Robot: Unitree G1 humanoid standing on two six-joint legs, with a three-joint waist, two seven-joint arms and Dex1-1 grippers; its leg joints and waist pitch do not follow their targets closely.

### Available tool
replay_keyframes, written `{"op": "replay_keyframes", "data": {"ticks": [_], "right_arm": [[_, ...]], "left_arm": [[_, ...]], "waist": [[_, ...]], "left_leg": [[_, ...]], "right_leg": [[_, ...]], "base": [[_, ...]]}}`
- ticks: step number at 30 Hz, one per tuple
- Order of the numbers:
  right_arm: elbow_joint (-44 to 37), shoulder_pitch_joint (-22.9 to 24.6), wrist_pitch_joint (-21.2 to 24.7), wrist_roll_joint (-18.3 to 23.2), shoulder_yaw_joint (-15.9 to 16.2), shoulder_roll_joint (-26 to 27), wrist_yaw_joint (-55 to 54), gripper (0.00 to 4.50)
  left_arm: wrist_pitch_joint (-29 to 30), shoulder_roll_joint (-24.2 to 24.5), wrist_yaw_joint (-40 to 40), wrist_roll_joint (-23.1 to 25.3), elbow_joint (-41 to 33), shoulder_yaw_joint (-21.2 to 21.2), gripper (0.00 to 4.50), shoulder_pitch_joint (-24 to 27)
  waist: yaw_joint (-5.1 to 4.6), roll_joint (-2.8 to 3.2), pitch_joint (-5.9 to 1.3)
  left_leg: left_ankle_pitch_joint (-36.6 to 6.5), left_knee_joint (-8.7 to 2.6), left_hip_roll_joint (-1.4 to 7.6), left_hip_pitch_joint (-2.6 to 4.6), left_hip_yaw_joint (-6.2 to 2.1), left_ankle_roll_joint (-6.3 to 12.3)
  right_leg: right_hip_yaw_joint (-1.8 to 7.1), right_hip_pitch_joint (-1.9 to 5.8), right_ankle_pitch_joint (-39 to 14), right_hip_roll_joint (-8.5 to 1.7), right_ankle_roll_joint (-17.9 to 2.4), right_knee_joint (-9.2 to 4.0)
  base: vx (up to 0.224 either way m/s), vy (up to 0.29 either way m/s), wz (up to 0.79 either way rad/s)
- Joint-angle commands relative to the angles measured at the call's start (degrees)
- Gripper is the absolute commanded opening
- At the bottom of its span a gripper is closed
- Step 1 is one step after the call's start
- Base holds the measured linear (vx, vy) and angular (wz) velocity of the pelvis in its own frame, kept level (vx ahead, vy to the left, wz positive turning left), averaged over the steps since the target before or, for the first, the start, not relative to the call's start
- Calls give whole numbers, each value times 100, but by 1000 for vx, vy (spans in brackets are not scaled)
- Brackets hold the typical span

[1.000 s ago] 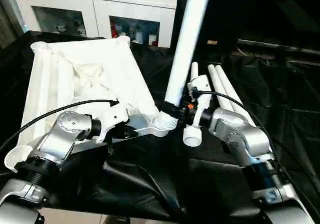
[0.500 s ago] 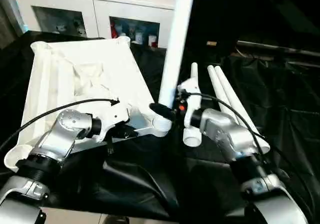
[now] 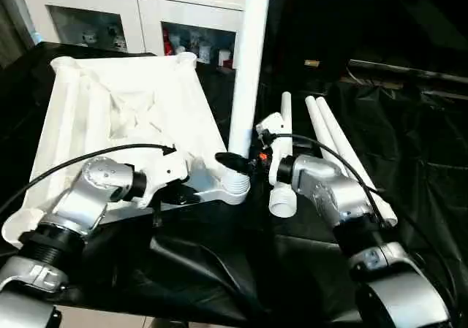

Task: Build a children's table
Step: Insert table leg to table base

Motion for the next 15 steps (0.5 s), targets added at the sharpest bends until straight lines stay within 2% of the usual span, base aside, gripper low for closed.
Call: {"op": "replay_keyframes", "data": {"ticks": [1,5,6,8,9,10,12,14,15], "right_arm": [[91,-36,130,32,-89,-70,36,190],[196,-11,87,140,-291,-61,-49,190],[211,24,72,176,-354,-50,-84,190],[224,139,16,261,-487,-14,-117,189],[262,232,-57,272,-554,10,-154,189],[296,304,-125,266,-584,28,-176,189],[342,422,-230,275,-640,80,-229,189],[369,537,-329,327,-704,141,-265,189],[381,597,-374,350,-730,168,-265,189]], "left_arm": [[-57,-40,-223,111,-222,-224,0,-37],[-69,-40,-185,136,-166,-209,0,-88],[-70,-34,-183,140,-160,-206,0,-95],[-70,-26,-181,152,-153,-207,0,-109],[-74,-23,-181,164,-145,-210,0,-120],[-85,-21,-178,177,-126,-212,0,-135],[-104,-18,-180,195,-88,-211,0,-161],[-117,-23,-179,208,-49,-209,0,-190],[-122,-31,-175,217,-26,-210,0,-208]], "waist": [[-55,119,-326],[-46,129,-335],[-39,170,-335],[-44,155,-332],[-32,175,-332],[-25,227,-333],[-35,204,-339],[-28,242,-336],[-32,230,-333]], "left_leg": [[-2104,-517,253,169,-107,-419],[-2061,-509,250,172,-96,-427],[-2072,-509,249,172,-104,-439],[-2147,-512,246,171,-103,-451],[-2155,-511,248,176,-105,-450],[-2187,-514,251,179,-114,-467],[-2245,-519,250,176,-114,-478],[-2305,-518,245,183,-118,-484],[-2348,-521,247,184,-120,-482]], "right_leg": [[263,98,-2202,-481,-926,-485],[268,104,-2019,-484,-999,-476],[268,104,-2004,-486,-1007,-467],[266,107,-2031,-483,-1019,-478],[267,106,-2052,-490,-1016,-482],[268,103,-2047,-494,-1017,-480],[260,111,-2002,-481,-1026,-486],[261,104,-1971,-480,-1071,-481],[257,103,-2014,-478,-1071,-486]], "base": [[0,0,0],[0,0,0],[0,0,0],[0,0,0],[0,0,0],[0,0,0],[0,0,0],[0,0,0],[0,0,0]]}}
